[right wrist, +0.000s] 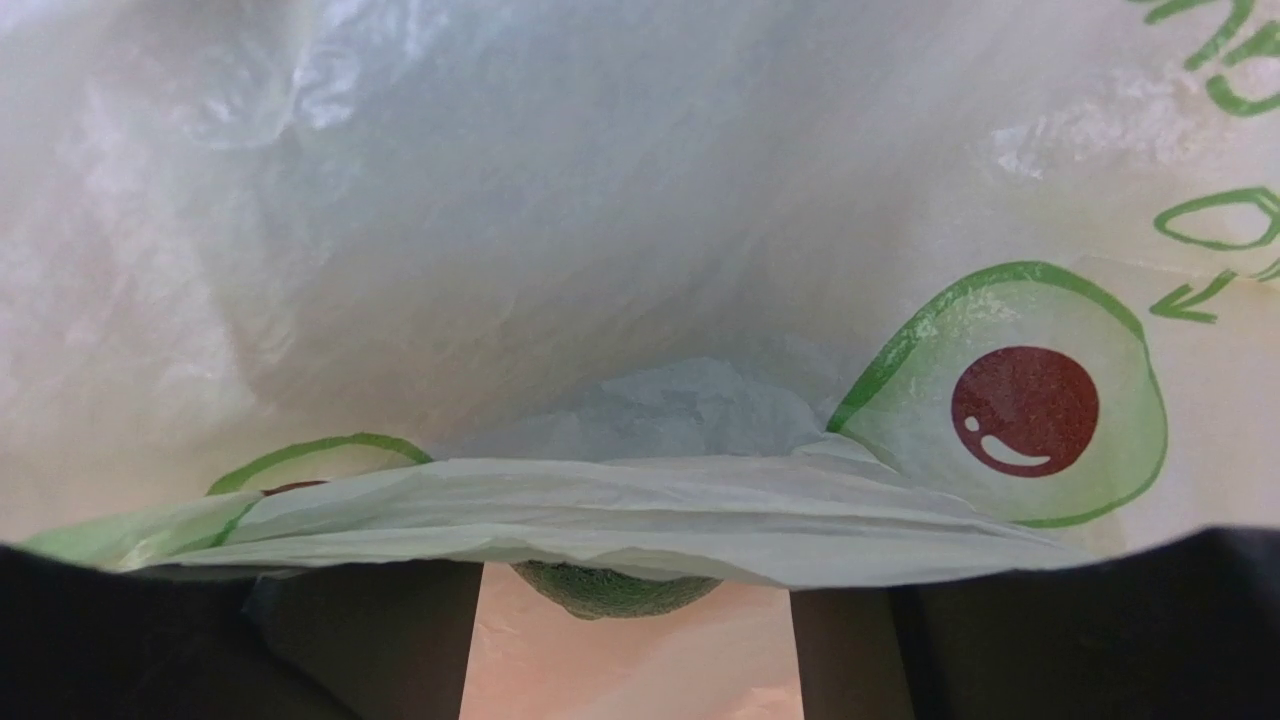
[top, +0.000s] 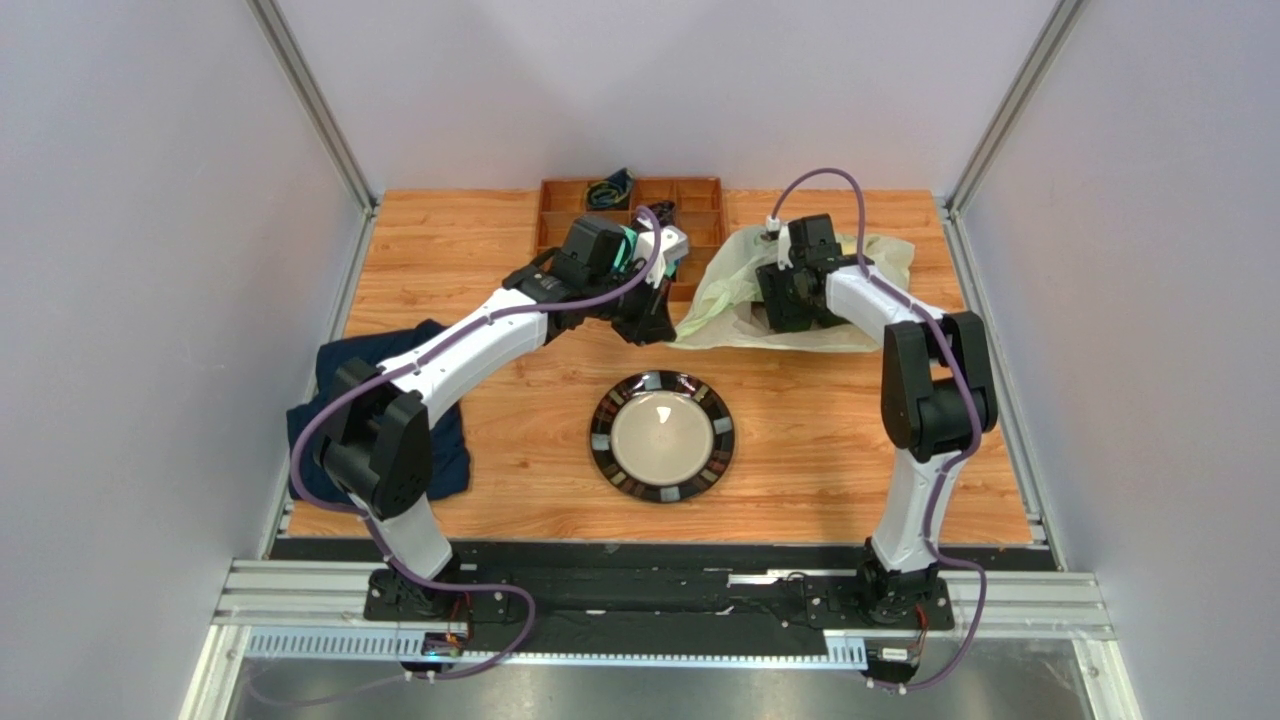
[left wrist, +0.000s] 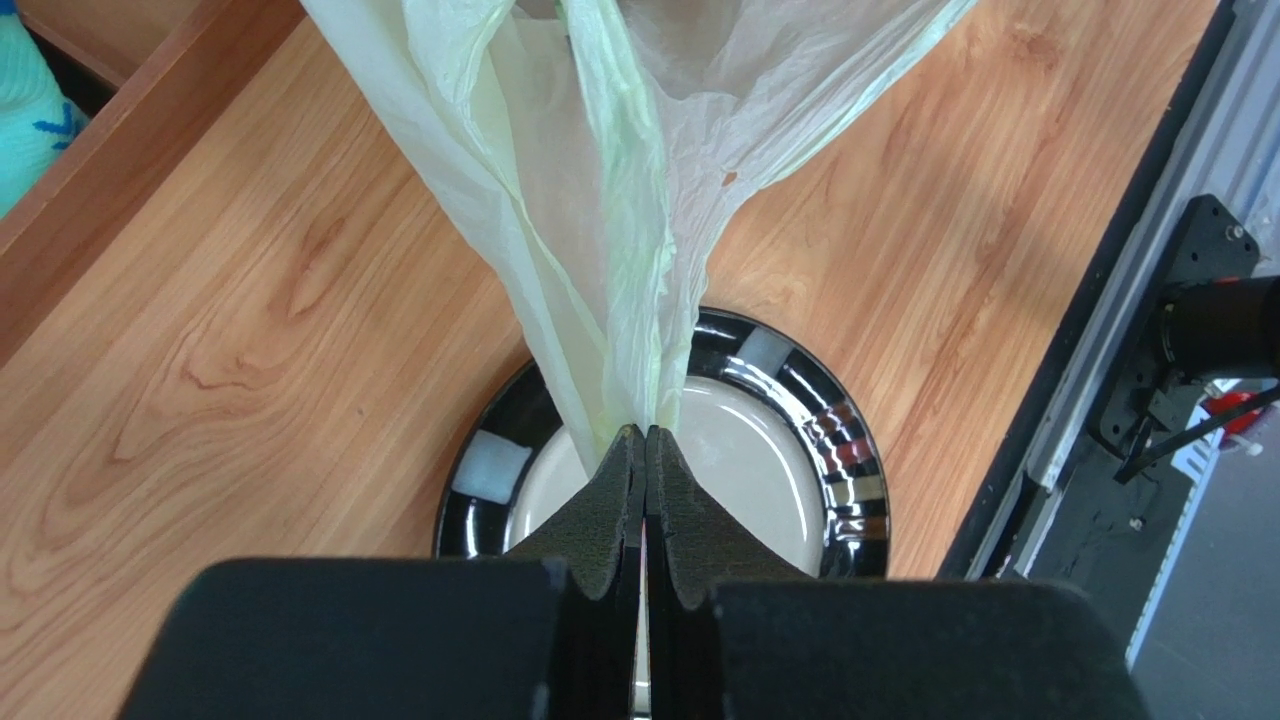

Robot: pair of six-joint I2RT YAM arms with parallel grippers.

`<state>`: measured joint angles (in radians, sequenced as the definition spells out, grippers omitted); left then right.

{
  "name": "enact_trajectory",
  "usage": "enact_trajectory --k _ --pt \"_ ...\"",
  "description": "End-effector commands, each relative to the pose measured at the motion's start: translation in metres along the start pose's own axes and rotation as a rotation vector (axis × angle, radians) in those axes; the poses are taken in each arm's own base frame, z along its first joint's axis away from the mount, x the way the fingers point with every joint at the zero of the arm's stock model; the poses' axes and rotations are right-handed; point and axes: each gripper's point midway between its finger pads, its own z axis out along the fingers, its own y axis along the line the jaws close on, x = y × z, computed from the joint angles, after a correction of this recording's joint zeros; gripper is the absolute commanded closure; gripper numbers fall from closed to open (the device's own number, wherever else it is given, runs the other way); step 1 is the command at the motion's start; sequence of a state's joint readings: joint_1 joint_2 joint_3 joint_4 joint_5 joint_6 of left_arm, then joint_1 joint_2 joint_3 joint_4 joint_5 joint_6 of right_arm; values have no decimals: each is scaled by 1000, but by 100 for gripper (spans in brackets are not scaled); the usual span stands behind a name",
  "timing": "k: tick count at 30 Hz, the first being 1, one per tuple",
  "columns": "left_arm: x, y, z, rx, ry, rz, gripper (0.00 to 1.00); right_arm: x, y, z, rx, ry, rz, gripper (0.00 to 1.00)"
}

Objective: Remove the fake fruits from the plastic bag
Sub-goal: Take out the fake fruit from the plastic bag.

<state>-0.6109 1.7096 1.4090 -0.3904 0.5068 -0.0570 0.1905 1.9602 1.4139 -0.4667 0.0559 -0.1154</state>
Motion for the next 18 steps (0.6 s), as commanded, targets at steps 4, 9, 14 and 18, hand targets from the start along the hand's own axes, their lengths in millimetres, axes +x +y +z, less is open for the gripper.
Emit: enact_trajectory --k 4,9,14,18 --pt "-17 10 5 -34 -30 32 100 -53 16 -114 -159 -167 -50 74" --pt "-36 14 8 -42 -58 46 100 -21 47 -191 -327 -212 -92 76" --pt "-58 28 4 -98 -80 6 64 20 109 -263 -546 -336 -345 75" --pt "-84 28 -38 -179 -155 18 23 50 147 -272 -629 -286 -484 74"
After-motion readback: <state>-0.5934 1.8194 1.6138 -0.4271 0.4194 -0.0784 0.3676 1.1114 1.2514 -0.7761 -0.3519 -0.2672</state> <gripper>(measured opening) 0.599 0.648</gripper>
